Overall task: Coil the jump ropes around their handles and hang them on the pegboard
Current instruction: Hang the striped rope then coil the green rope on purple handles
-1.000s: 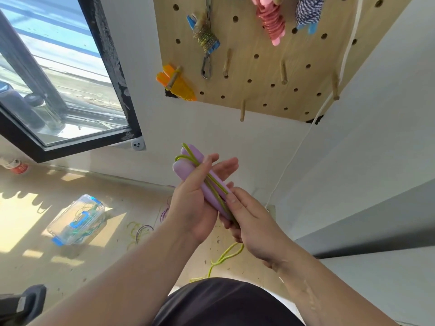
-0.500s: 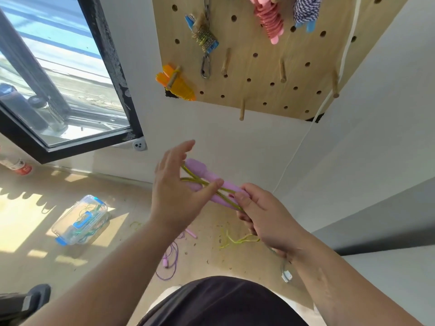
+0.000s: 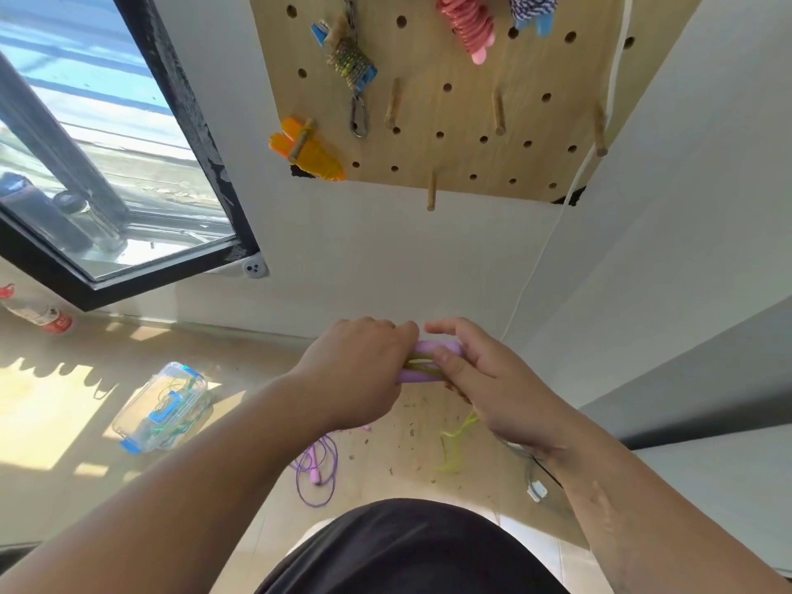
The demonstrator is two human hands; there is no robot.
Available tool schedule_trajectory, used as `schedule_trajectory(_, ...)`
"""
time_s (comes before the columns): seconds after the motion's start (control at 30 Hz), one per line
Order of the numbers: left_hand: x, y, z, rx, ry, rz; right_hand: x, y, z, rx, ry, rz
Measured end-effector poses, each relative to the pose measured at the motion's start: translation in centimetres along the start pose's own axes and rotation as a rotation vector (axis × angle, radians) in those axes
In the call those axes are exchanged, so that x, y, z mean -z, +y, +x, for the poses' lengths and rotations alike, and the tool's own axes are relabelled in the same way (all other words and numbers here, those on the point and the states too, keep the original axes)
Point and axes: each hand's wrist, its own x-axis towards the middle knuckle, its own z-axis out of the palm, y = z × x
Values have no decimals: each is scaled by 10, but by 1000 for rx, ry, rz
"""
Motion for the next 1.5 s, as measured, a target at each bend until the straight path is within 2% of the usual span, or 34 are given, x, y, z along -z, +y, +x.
schedule_trajectory(0.2,-4,10,4,37,-51,-100,14,11,-6,19,-7,-26)
schedule_trajectory(0.27,-7,9,7,75,-84,-92,22,15,-6,12,-27,-246)
schedule_trajectory(0.37,-13,8,11,155,-108,-131,28,17,-6,66,-17,-711)
schedule_trajectory(0.47,-14,12,14,190,-140,-195,30,13,-7,147,49,-944)
schedule_trajectory(0.7,-6,20,19,214,-154,-404,36,18,-13,202,173,-971)
schedule_trajectory(0.77,-4,21,19,246,-133,-499,35,18,-15,173,152,-978)
schedule_trajectory(0.9,0,20,16,277,-139,-673,42,21,-12,237,127,-881)
schedule_trajectory(1.03,17,19,8,187,-283,-888,50,24,-9,293,24,-733)
schedule_trajectory(1.13,30,16,5,30,-392,-760,54,19,-3,406,-90,-689)
schedule_trajectory(1.27,39,18,3,-125,-553,-530,58,13,16,535,-268,-1009)
schedule_trajectory(1.4,43,19,7,-208,-539,-250,61,-6,33,621,-334,-1246)
schedule_trajectory(1.5,41,17,13,-203,-539,-70,62,-25,44,659,-333,-1352)
